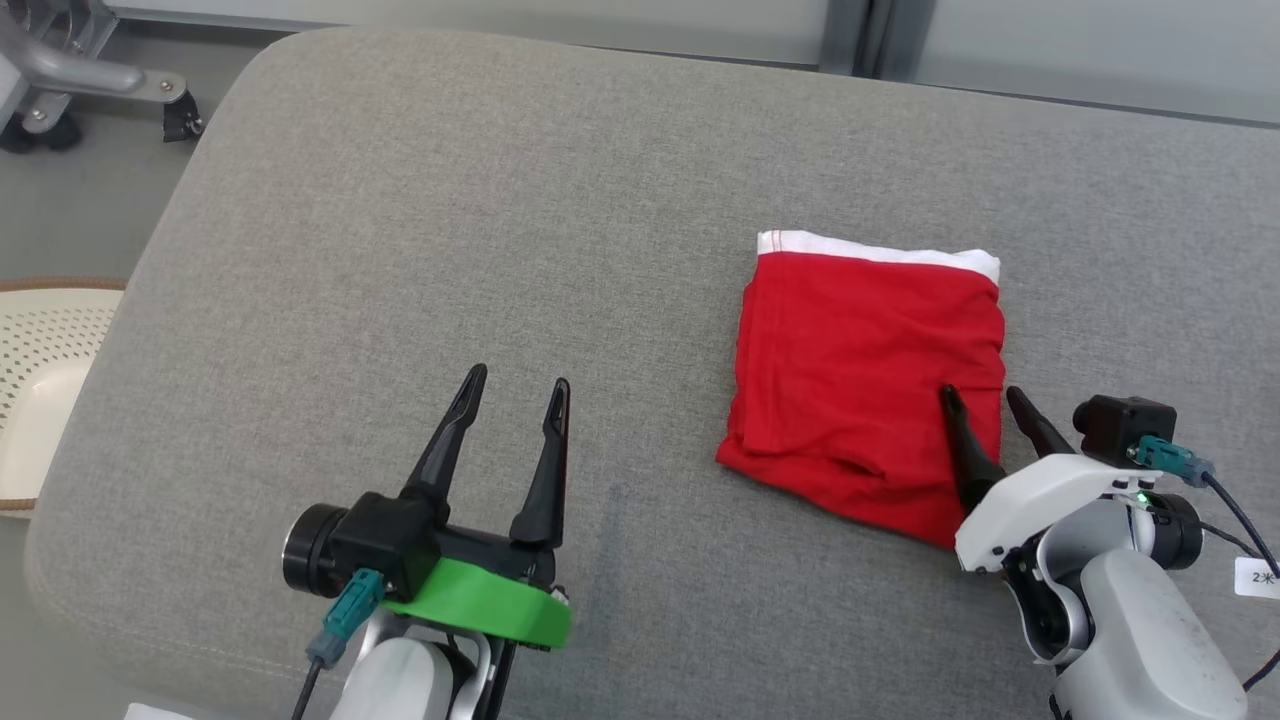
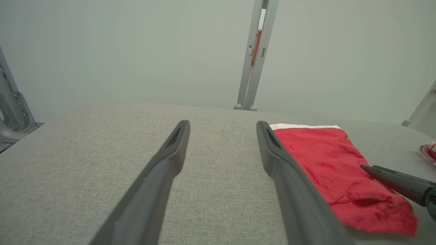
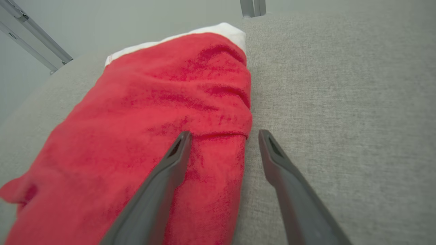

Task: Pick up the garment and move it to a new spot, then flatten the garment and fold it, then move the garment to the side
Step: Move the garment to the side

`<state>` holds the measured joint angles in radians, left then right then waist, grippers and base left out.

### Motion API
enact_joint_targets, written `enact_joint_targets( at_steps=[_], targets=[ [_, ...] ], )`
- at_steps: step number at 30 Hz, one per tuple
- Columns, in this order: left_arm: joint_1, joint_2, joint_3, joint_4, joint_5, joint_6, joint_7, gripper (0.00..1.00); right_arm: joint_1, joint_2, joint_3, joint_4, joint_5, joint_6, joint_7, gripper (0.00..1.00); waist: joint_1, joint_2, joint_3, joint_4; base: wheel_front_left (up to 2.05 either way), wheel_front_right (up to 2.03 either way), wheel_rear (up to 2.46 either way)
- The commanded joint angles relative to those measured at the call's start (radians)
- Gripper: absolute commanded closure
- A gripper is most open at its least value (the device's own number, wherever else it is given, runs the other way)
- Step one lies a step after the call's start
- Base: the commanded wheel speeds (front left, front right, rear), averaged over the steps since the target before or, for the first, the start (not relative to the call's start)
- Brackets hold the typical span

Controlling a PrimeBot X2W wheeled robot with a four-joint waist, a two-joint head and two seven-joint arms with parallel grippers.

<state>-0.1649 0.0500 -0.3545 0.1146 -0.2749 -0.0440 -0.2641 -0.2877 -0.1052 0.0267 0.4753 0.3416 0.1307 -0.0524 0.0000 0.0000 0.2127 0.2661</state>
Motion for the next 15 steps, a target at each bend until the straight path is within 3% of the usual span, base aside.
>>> enact_joint_targets(
  at_steps=[1,5,7,8,15],
  targets=[
    [-0.014,0.002,-0.002,0.001,-0.006,0.003,0.000,0.00,-0.015,0.006,-0.001,0.010,0.014,0.000,0.009,0.00,0.0000,0.0000,0.020,0.024,0.00,0.00,0.00],
    [-0.020,0.002,-0.014,0.011,0.010,0.005,0.000,0.00,-0.029,0.003,0.001,0.047,0.016,0.000,0.037,0.00,0.0000,0.0000,0.027,0.033,0.00,0.00,0.00],
    [-0.022,0.002,-0.017,0.011,0.011,0.006,0.000,0.00,-0.035,0.003,0.013,0.060,0.010,0.000,0.044,0.61,0.0000,0.0000,0.028,0.033,0.00,0.00,0.00],
    [-0.021,0.002,-0.016,0.011,0.012,0.008,0.000,0.00,-0.039,0.001,0.023,0.064,0.002,0.000,0.040,1.00,0.0000,0.0000,0.028,0.029,0.00,0.00,0.00],
    [-0.031,0.002,0.017,0.006,0.021,0.001,0.000,0.00,-0.066,-0.028,0.094,0.068,-0.064,0.000,-0.004,1.00,0.0000,0.0000,0.012,-0.041,0.00,0.00,0.00]
  ],
)
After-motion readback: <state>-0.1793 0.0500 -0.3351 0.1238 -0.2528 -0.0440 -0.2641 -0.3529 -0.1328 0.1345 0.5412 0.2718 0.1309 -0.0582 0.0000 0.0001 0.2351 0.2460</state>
